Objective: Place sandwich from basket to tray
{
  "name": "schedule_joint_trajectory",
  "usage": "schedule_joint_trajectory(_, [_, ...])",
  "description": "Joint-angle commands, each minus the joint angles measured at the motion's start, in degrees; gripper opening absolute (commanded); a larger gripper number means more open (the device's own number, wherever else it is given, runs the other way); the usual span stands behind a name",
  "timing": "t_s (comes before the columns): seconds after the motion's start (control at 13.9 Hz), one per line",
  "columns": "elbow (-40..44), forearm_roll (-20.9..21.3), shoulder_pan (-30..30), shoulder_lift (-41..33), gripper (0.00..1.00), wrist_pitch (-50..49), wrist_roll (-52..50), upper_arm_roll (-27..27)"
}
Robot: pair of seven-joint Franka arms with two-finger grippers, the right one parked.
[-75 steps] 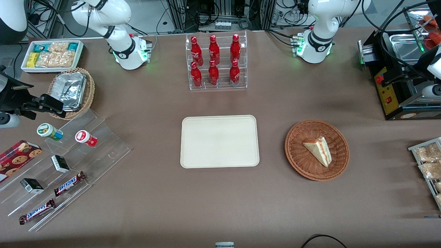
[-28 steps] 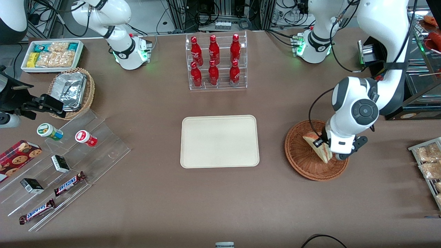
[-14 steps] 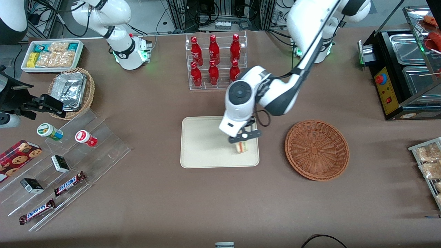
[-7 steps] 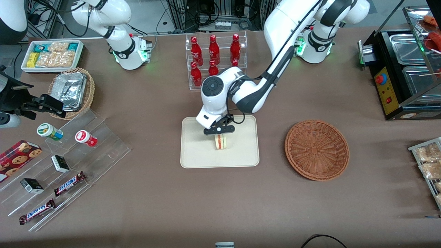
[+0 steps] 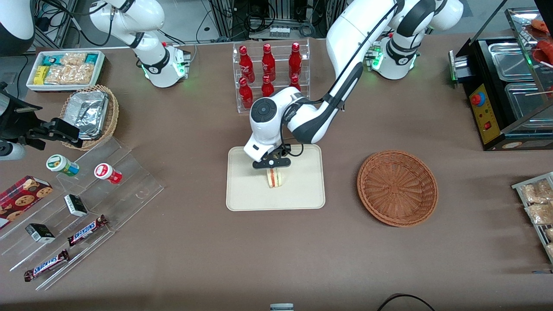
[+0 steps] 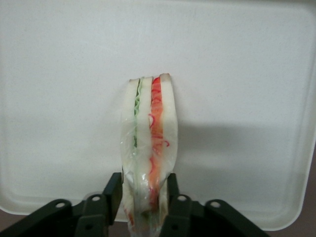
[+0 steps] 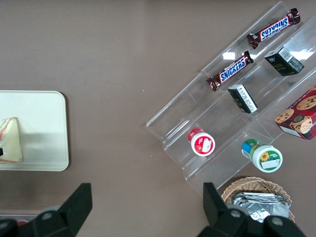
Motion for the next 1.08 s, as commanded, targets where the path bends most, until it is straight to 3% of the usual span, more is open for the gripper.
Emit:
schedule_joint_trajectory(0.0, [1.4,0.7,0.5,-2.4,0.99,-3.2,-0.5,0.7])
schedule_joint_trajectory(0.58, [0.6,-1.9,14.8,-21.6,0.99,-27.3,0.9,0.6])
schedule_joint_trajectory(1.01, [0.5,-4.1,32.1,-27.9,1.0,-37.7,23.1,0.6])
